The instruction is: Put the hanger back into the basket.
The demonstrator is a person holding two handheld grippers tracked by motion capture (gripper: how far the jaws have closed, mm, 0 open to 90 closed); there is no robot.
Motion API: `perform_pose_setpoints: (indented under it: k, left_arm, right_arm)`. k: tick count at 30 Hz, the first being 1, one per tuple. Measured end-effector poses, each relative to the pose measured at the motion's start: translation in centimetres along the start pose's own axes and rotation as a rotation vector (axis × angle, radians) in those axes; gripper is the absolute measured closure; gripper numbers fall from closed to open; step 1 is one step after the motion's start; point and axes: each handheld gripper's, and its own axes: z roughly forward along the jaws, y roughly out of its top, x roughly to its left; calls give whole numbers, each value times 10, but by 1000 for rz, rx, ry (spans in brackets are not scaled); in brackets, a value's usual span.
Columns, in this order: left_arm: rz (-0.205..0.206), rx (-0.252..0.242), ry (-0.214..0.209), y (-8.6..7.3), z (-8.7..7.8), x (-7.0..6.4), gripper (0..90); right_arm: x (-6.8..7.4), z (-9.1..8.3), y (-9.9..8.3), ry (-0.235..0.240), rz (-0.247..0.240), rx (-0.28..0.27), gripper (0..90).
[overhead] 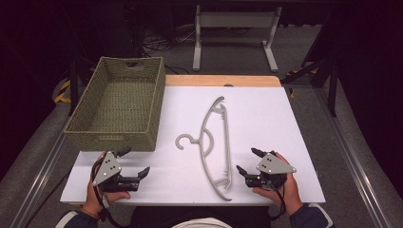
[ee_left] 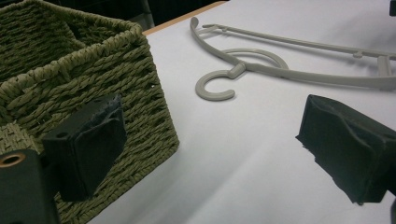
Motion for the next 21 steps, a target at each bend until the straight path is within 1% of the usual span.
perform_pose_setpoints:
  k: [1,2,3,4,5,6,7,8,9,10,11,12,14,15,16,17,18,19,20,21]
  left_arm:
    - [-1,7,-2,0,0,-1,82]
    - [2,3,-5,-1,1,-1,82]
    - [7,5,-6,-1,0,-2,82]
    - [6,12,-11,-1,-1,-2,85]
    - [7,12,-14,-1,-1,-2,86]
    - [14,12,-13,-2,-2,-1,86]
    - [9,14,-13,-2,-2,0,85]
    - [9,14,-13,-2,-2,0,87]
    - [10,20,-14,-3,-2,0,87]
    - [10,23,-14,-4,-2,0,88]
    - [9,23,-17,-4,-2,0,88]
    - [10,25,-21,-4,-2,0,88]
    - [10,28,-24,-4,-2,0,92]
    - [13,33,-26,-3,-2,-1,92]
    - [8,35,-36,-4,-1,-1,91]
    - [8,35,-38,-4,-1,-1,93]
    - [9,37,-37,-3,-1,-1,96]
    - [9,38,-39,-3,-1,-1,96]
    - [10,37,-43,-4,0,-1,96]
    - [7,39,-48,-4,0,-1,98]
  right_arm:
    - [0,0,1,3,3,2,254]
    - [1,-1,3,4,6,2,256]
    - [1,-2,5,9,18,3,256]
    - [2,-3,9,22,31,5,256]
    - [4,-3,14,38,33,12,257]
    - [6,-3,17,43,29,20,260]
    - [9,-2,21,55,22,32,262]
    - [9,-2,21,55,22,32,262]
    - [14,0,27,83,12,44,277]
    - [20,2,32,110,3,71,297]
    - [25,4,35,121,-12,91,304]
    - [30,7,39,137,-14,104,313]
    - [42,14,46,210,-7,141,337]
    - [47,16,48,228,-4,157,343]
    - [53,20,51,257,-19,181,354]
    - [60,25,54,285,-28,213,367]
    - [67,33,58,306,-39,244,400]
    - [67,33,58,306,-39,244,400]
    - [69,37,59,321,-41,275,409]
    - [71,45,59,347,-50,323,428]
